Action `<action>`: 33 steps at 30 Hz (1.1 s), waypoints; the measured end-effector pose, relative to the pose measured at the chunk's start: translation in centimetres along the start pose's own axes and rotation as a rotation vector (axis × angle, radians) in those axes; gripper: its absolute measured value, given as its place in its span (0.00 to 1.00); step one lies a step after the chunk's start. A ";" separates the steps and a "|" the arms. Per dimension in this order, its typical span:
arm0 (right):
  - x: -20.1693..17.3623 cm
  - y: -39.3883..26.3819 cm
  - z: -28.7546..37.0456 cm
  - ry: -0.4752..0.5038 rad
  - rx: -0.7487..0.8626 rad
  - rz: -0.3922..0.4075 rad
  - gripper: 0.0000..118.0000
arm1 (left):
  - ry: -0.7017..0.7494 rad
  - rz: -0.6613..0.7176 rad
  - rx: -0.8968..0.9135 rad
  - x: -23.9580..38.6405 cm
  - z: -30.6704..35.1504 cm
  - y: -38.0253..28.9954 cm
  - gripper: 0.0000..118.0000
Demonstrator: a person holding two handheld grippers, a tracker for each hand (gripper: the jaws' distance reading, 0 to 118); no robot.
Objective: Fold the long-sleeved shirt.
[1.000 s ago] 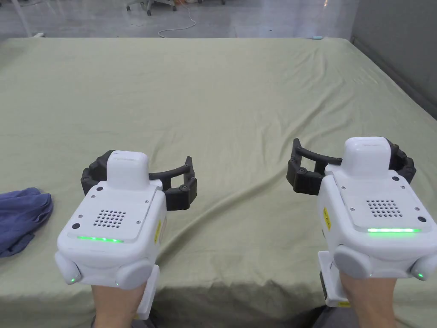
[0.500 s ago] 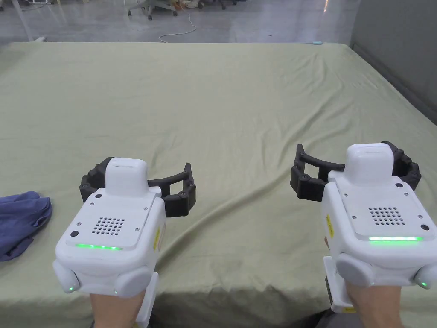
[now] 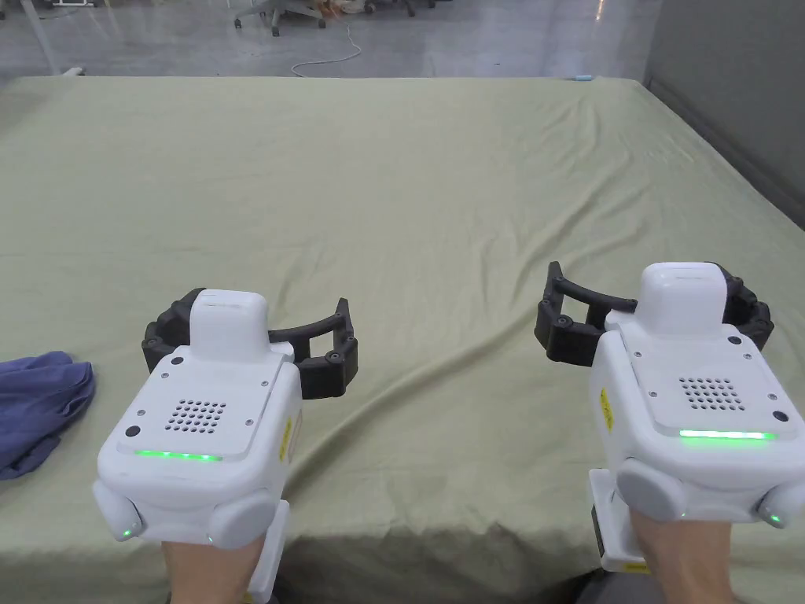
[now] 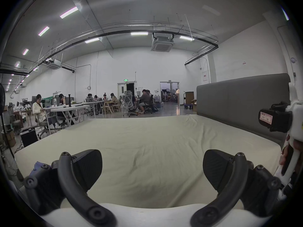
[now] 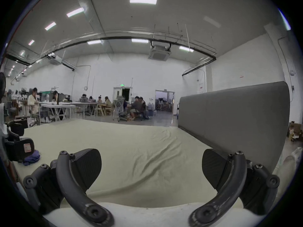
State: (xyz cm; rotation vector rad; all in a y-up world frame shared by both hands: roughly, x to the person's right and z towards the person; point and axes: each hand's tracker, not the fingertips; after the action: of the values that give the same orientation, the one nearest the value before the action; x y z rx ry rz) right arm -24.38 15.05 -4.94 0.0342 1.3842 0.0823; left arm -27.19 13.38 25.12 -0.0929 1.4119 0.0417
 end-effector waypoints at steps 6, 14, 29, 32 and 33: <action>0.0 -0.2 0.1 0.004 0.001 0.016 1.00 | -0.004 -0.006 0.006 0.2 0.0 0.1 1.00; 0.2 0.0 0.2 0.032 0.005 -0.002 1.00 | -0.001 -0.010 0.010 0.3 -0.1 0.3 1.00; -0.2 -0.1 -0.2 0.029 -0.021 0.023 1.00 | -0.013 -0.021 0.003 0.4 -0.4 0.6 1.00; -0.2 -0.1 -0.3 0.028 -0.027 0.025 1.00 | -0.012 -0.028 0.006 0.4 -0.4 0.7 1.00; -0.2 -0.2 -0.3 0.039 -0.031 0.023 1.00 | -0.014 -0.029 0.006 0.4 -0.5 0.8 1.00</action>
State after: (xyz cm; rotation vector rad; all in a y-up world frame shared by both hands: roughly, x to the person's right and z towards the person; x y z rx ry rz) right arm -24.74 14.86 -4.78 0.0225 1.4214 0.1238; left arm -27.66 14.08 24.66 -0.1083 1.3967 0.0140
